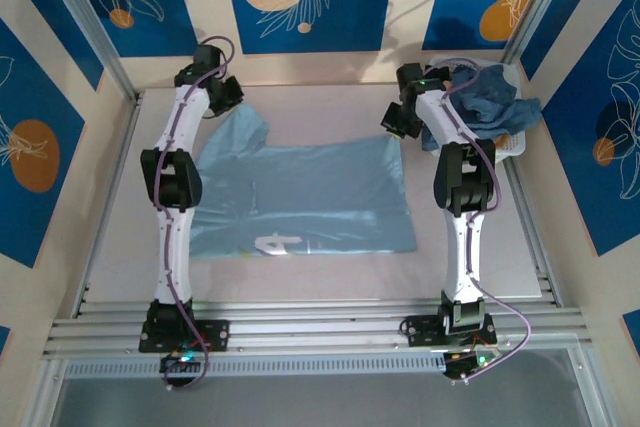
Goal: Fold and stack the t-shirts
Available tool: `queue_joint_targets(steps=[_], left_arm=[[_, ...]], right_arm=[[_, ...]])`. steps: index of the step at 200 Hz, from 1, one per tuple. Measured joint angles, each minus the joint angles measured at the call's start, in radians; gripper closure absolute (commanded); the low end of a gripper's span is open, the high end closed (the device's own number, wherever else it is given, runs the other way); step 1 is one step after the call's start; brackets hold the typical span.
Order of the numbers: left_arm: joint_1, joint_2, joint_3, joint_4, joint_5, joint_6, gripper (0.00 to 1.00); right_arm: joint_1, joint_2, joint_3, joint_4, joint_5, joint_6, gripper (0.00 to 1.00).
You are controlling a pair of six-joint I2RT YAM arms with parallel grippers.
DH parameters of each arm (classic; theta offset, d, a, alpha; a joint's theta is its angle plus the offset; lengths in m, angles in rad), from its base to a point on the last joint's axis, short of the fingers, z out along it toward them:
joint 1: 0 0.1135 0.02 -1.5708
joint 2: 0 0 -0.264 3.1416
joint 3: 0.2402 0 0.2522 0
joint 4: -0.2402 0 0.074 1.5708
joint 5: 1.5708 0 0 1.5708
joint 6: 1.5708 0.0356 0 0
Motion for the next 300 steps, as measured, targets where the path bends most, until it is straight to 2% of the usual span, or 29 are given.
queue_joint_targets(steps=[32,56,118,173,237,300], left_arm=[[0.000,-0.054,-0.059,-0.007,0.004,0.038,1.00],[-0.003,-0.166,-0.171,-0.046,0.000,0.069,1.00],[-0.005,-0.667,-0.702,-0.098,-0.008,0.077,1.00],[-0.005,-0.959,-1.073,-0.132,-0.060,0.020,1.00],[-0.004,-1.156,-1.295,-0.167,-0.174,0.000,1.00],[-0.004,-1.405,-1.498,-0.208,-0.198,-0.122,1.00]], right_arm=[[0.003,-0.001,-0.019,-0.015,-0.009,-0.017,1.00],[0.003,-0.026,-0.109,-0.003,-0.019,-0.031,1.00],[0.013,-0.222,-0.354,0.016,-0.014,-0.043,1.00],[0.032,-0.417,-0.560,0.031,0.012,-0.014,1.00],[0.054,-0.447,-0.727,0.032,0.058,0.002,1.00],[0.055,-0.490,-0.755,0.032,0.099,0.010,1.00]])
